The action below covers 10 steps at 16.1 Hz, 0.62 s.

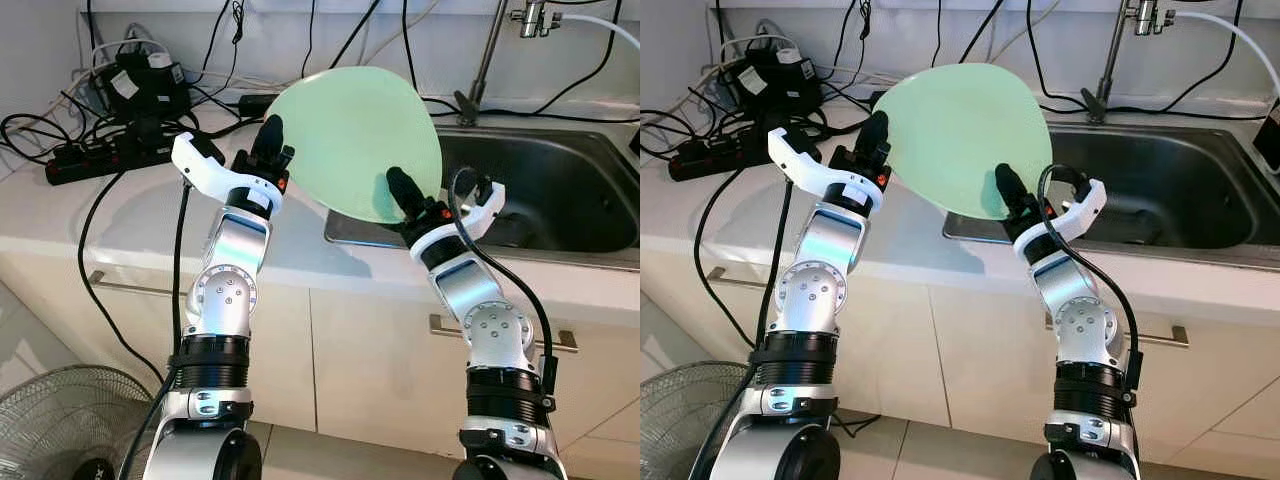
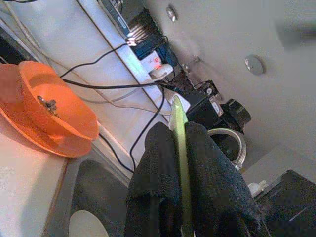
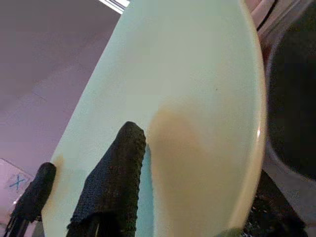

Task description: Kitchen organization

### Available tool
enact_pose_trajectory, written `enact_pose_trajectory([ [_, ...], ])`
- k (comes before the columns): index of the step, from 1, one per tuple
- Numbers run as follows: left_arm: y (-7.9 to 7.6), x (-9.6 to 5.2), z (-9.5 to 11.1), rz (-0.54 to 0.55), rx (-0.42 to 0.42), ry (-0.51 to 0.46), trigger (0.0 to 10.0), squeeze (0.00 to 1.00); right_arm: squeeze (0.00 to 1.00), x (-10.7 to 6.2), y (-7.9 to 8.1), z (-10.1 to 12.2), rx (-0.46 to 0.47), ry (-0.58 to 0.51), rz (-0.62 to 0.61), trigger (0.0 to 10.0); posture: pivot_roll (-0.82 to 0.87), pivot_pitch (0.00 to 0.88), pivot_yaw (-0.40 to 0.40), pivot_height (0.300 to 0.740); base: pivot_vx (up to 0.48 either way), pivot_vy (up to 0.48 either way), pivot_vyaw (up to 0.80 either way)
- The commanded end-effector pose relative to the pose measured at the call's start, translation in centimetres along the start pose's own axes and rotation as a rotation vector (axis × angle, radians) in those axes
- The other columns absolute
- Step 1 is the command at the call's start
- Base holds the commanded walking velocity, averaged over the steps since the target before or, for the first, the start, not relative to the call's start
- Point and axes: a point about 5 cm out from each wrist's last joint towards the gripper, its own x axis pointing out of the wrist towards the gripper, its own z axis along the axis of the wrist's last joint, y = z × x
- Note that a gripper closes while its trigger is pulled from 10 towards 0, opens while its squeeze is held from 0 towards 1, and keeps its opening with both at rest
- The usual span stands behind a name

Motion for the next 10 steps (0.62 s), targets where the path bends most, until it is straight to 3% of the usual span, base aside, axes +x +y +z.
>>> enact_pose_trajectory([
  [1,-2.8,0.5,-2.0,-0.074,-0.096,0.016,10.0,0.0,0.0,0.0,0.6,0.2,0.003,-0.013,0.031,0.0,0.02,0.0,0.094,0.74,0.0,0.0,0.0],
  [8,-1.9,0.5,-1.9,-0.038,-0.063,0.025,10.0,0.0,0.0,-0.1,0.6,0.5,0.028,-0.033,0.036,0.0,0.02,0.0,0.095,0.74,0.0,0.0,0.0],
  [9,-1.7,0.5,-2.3,-0.029,-0.039,0.052,0.0,0.0,0.0,-0.1,0.6,0.7,0.036,-0.039,0.034,0.0,0.02,0.0,0.095,0.74,0.0,0.0,0.0],
  [10,-1.6,0.4,-2.5,-0.025,-0.029,0.064,0.0,0.0,0.0,-0.1,0.5,0.8,0.038,-0.042,0.033,0.0,0.02,0.0,0.095,0.74,0.0,0.0,0.0],
])
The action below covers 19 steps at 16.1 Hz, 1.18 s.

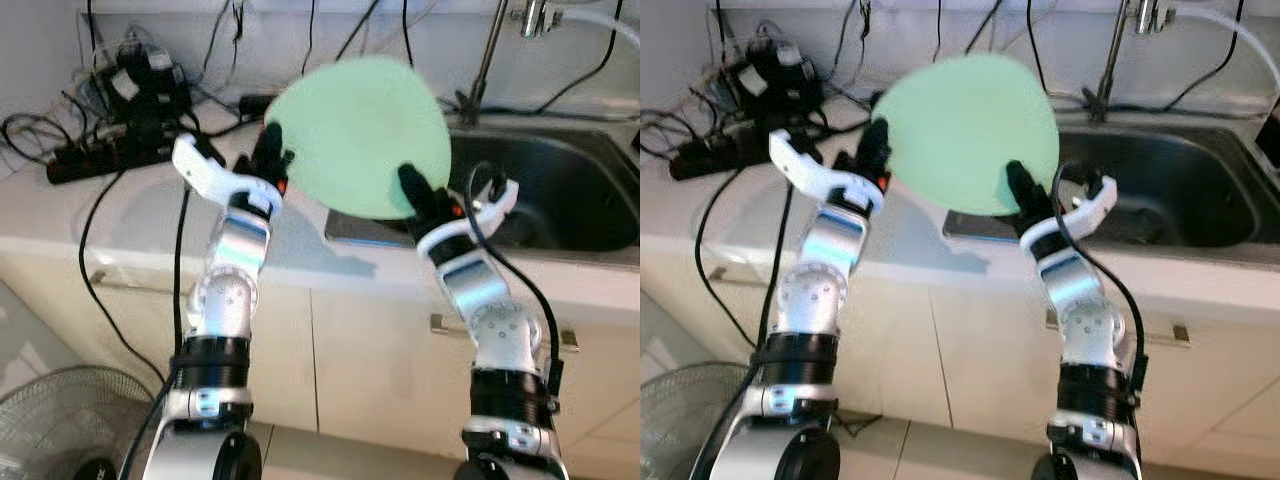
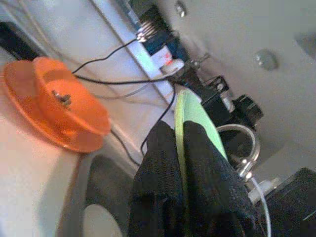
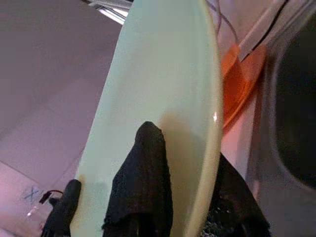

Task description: Kitchen organization

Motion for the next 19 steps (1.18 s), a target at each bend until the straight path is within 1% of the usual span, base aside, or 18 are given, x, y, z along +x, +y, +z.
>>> enact_pose_trajectory([
  [1,-2.3,0.3,-2.2,-0.065,-0.044,0.051,0.0,0.0,0.0,0.2,0.5,0.0,-0.005,0.001,0.009,0.0,0.02,0.0,0.095,0.74,0.0,0.0,0.0],
  [2,-2.2,0.3,-2.4,-0.059,-0.019,0.063,0.0,0.0,0.0,0.2,0.5,0.1,0.006,-0.009,0.009,0.0,0.02,0.0,0.095,0.74,0.0,0.0,0.0],
  [5,-2.0,0.3,-2.6,-0.053,0.004,0.073,0.0,0.0,0.0,0.2,0.6,0.2,0.019,-0.017,0.011,0.0,0.02,0.0,0.095,0.74,0.0,0.0,0.0],
  [6,-1.9,0.2,-2.7,-0.057,0.023,0.084,2.7,0.0,0.0,0.3,0.6,0.3,0.03,-0.026,0.011,0.0,0.02,0.0,0.095,0.74,0.0,0.0,0.0],
  [7,-1.9,0.1,-2.8,-0.055,0.03,0.087,4.3,0.18,0.0,0.3,0.6,0.3,0.031,-0.026,0.012,0.0,0.02,0.0,0.095,0.74,0.0,0.0,0.0],
  [8,-1.7,0.1,-3.0,-0.047,0.047,0.098,10.0,0.24,0.0,0.3,0.6,0.4,0.03,-0.027,0.012,0.0,0.02,0.0,0.097,0.74,0.0,0.0,0.0],
  [9,-1.5,0.0,-3.1,-0.033,0.073,0.101,10.0,0.0,0.0,0.3,0.6,0.4,0.028,-0.027,0.012,0.0,0.02,0.0,0.096,0.74,0.0,0.0,0.0],
  [10,-1.2,0.0,-3.2,-0.011,0.117,0.105,10.0,0.0,0.0,0.3,0.6,0.4,0.029,-0.027,0.009,0.0,0.02,0.0,0.096,0.74,0.0,0.0,0.0],
  [11,-1.2,0.0,-3.2,-0.018,0.124,0.111,10.0,1.0,0.0,0.3,0.6,0.4,0.029,-0.026,0.008,0.0,0.02,0.0,0.096,0.74,0.0,0.0,0.0],
  [13,-1.4,-0.1,-3.4,-0.036,0.133,0.12,10.0,1.0,0.0,0.2,0.5,0.3,0.032,-0.026,0.006,0.0,0.02,0.0,0.095,0.74,0.0,0.0,0.0],
  [19,-1.9,-0.2,-3.6,-0.064,0.089,0.118,10.0,1.0,0.0,0.3,0.7,0.7,0.084,-0.059,0.015,0.0,0.02,0.0,0.094,0.74,0.0,0.0,0.0],
])
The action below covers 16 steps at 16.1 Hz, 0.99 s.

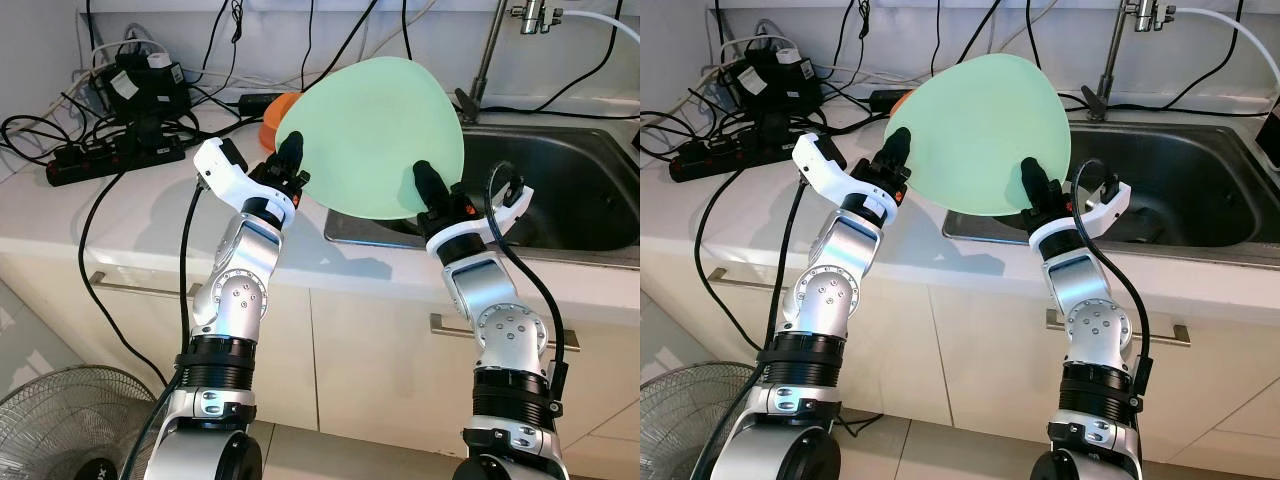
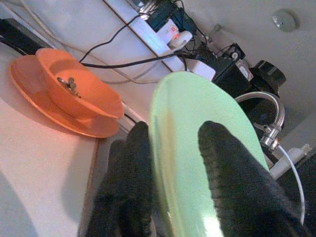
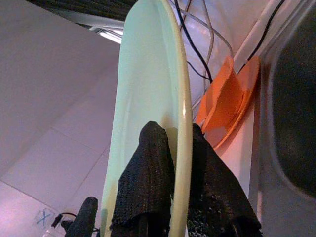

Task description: Kitchen organization

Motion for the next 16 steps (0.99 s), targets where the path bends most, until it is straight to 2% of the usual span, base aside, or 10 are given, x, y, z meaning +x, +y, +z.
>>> enact_pose_trajectory([
  [1,-2.2,-0.1,-1.9,-0.08,-0.063,0.037,10.0,1.0,0.0,0.5,0.9,-0.2,0.007,0.002,0.025,0.0,0.02,0.0,0.094,0.74,0.0,0.0,0.0],
  [3,-1.9,-0.3,-2.1,-0.067,-0.066,0.048,10.0,1.0,0.0,0.7,0.8,0.5,0.041,-0.046,0.009,0.0,0.02,0.0,0.095,0.74,0.0,0.0,0.0],
  [4,-1.8,-0.3,-2.1,-0.067,-0.066,0.052,10.0,0.15,0.0,0.7,0.8,0.7,0.047,-0.057,0.005,0.0,0.02,0.0,0.095,0.74,0.0,0.0,0.0],
  [5,-1.8,-0.4,-2.3,-0.066,-0.042,0.067,10.0,0.0,0.0,0.9,0.7,1.5,0.053,-0.099,-0.006,0.0,0.02,0.0,0.095,0.74,0.0,0.0,0.0],
  [7,-1.6,-0.5,-2.7,-0.063,-0.015,0.085,10.0,0.0,0.0,1.2,0.4,3.3,0.073,-0.205,-0.051,0.0,0.02,0.0,0.094,0.74,0.0,0.0,0.0],
  [9,-1.5,-0.6,-3.0,-0.057,0.001,0.099,10.0,0.0,0.0,1.2,0.1,4.3,0.076,-0.258,-0.078,0.0,0.02,0.0,0.094,0.74,0.0,0.0,0.0],
  [13,-1.5,-1.0,-3.9,-0.071,0.126,0.162,10.0,0.0,0.0,1.0,-0.6,6.0,-0.074,-0.332,-0.165,0.2,0.03,0.0,0.091,0.74,0.0,0.0,0.0],
  [14,-1.6,-1.2,-4.6,-0.092,0.24,0.205,10.0,0.0,0.0,1.3,-1.2,6.6,-0.252,-0.331,-0.229,10.0,0.03,0.0,0.088,0.74,0.0,0.0,0.0],
  [15,-1.6,-1.3,-4.7,-0.093,0.258,0.214,10.0,0.0,0.0,1.3,-1.3,6.7,-0.295,-0.329,-0.239,10.0,0.03,0.0,0.088,0.74,0.0,0.0,0.0],
  [16,-1.6,-1.5,-4.8,-0.091,0.296,0.232,10.0,0.0,0.0,1.4,-1.5,7.1,-0.424,-0.325,-0.267,10.0,0.04,0.0,0.087,0.74,0.0,0.0,0.0],
])
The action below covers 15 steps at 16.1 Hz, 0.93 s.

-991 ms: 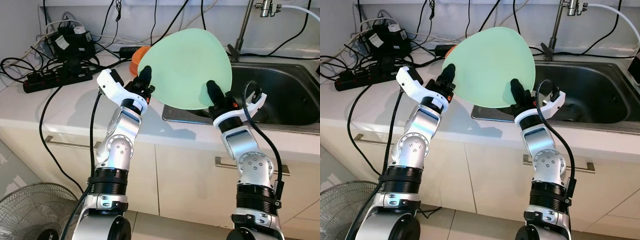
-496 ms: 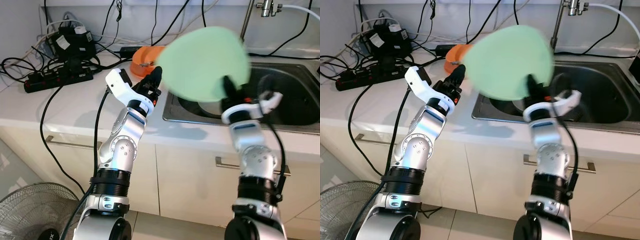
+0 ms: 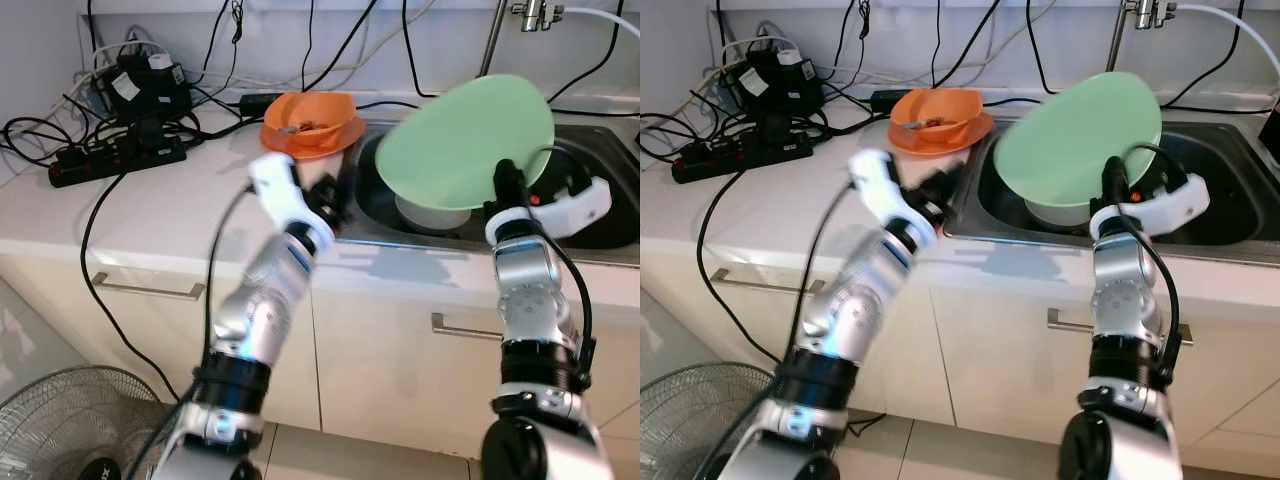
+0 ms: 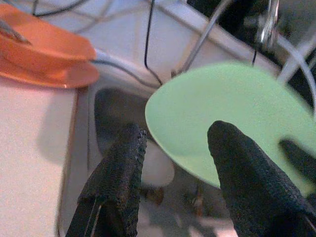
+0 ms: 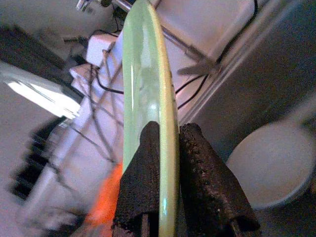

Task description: Kitchen organization

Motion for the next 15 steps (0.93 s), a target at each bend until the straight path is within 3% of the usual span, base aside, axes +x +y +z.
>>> enact_pose_trajectory([
  [1,-0.1,-0.3,0.1,-0.003,0.046,0.005,10.0,0.0,0.0,0.6,1.3,0.6,-0.089,-0.044,0.043,10.0,0.04,0.0,0.085,0.74,0.0,0.0,0.0],
  [4,-0.1,-1.1,0.3,-0.004,0.122,0.014,10.0,0.0,0.0,1.4,0.7,1.0,-0.338,-0.065,0.022,10.0,0.05,0.0,0.078,0.74,0.0,0.0,0.0],
  [6,-0.1,-1.3,0.3,-0.008,0.158,0.029,10.0,0.0,0.0,1.7,0.8,0.9,-0.403,-0.061,0.032,10.0,0.05,0.0,0.078,0.74,0.0,0.0,0.0],
  [7,0.0,-1.8,0.0,-0.015,0.206,0.077,10.0,0.0,0.0,2.0,1.0,0.7,-0.478,-0.06,0.056,10.0,0.06,0.0,0.075,0.74,0.0,0.0,0.0],
  [8,0.1,-2.0,-0.1,-0.02,0.221,0.097,10.0,0.0,0.0,2.2,1.1,0.7,-0.506,-0.06,0.064,10.0,0.07,0.0,0.074,0.74,0.0,0.0,0.0],
  [10,1.1,-3.4,-1.4,-0.022,0.311,0.268,10.0,0.0,0.0,2.8,1.4,0.3,-0.606,-0.029,0.108,10.0,0.08,0.0,0.069,0.74,0.0,0.0,0.0],
  [15,1.5,-4.6,-2.1,-0.048,0.35,0.36,10.0,0.0,0.0,3.1,2.0,-1.6,-0.723,0.059,0.193,10.0,0.1,0.0,0.06,0.74,0.0,0.0,0.0],
])
